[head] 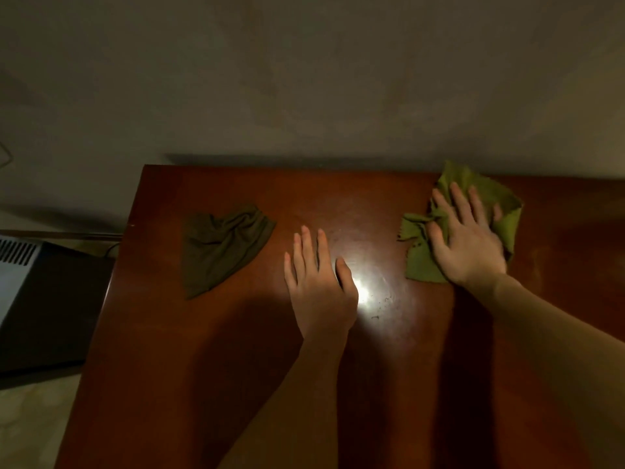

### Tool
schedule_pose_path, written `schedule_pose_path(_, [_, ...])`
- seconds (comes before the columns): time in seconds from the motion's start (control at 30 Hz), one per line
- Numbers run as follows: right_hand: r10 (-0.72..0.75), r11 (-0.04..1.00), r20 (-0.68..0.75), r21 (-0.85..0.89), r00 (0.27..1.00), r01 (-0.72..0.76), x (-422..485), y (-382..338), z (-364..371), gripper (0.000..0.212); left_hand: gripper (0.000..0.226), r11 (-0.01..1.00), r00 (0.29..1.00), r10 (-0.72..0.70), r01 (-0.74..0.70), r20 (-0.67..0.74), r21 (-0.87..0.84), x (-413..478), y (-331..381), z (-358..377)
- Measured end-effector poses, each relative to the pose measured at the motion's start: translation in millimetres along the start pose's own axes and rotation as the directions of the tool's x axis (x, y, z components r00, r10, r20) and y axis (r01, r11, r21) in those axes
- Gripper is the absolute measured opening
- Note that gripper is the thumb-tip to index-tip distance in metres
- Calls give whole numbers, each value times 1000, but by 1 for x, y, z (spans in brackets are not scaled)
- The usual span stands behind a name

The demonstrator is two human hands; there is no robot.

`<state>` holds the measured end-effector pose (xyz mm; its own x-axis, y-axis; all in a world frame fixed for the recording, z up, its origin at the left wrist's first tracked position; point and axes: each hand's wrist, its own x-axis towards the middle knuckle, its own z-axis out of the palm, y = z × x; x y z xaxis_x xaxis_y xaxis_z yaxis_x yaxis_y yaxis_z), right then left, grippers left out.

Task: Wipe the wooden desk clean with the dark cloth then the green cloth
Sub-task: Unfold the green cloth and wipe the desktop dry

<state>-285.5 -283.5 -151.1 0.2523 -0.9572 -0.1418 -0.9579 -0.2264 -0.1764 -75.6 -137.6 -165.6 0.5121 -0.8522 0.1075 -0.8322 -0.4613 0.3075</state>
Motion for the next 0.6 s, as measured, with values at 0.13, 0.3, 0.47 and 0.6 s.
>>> schedule_pose_path(0.13, [-87,996,-18,11,996,87,-4,-75,15,73,58,1000,999,10,-9,-45,25,0,0,1])
schedule_pose_path(0.3, [-409,894,83,236,909,381,2,-127,25,66,55,1000,998,2,-2,-59,6,1,-1,1])
schedule_pose_path(0.47, [-189,955,10,233,982,182,4,-4,6,69,56,1000,999,13,-14,-49,-19,0,-1,-2])
schedule_pose_path(0.6, [120,979,1,164,993,-119,-37,102,-23,67,57,1000,1000,6,-6,-14,0,0,2,-6])
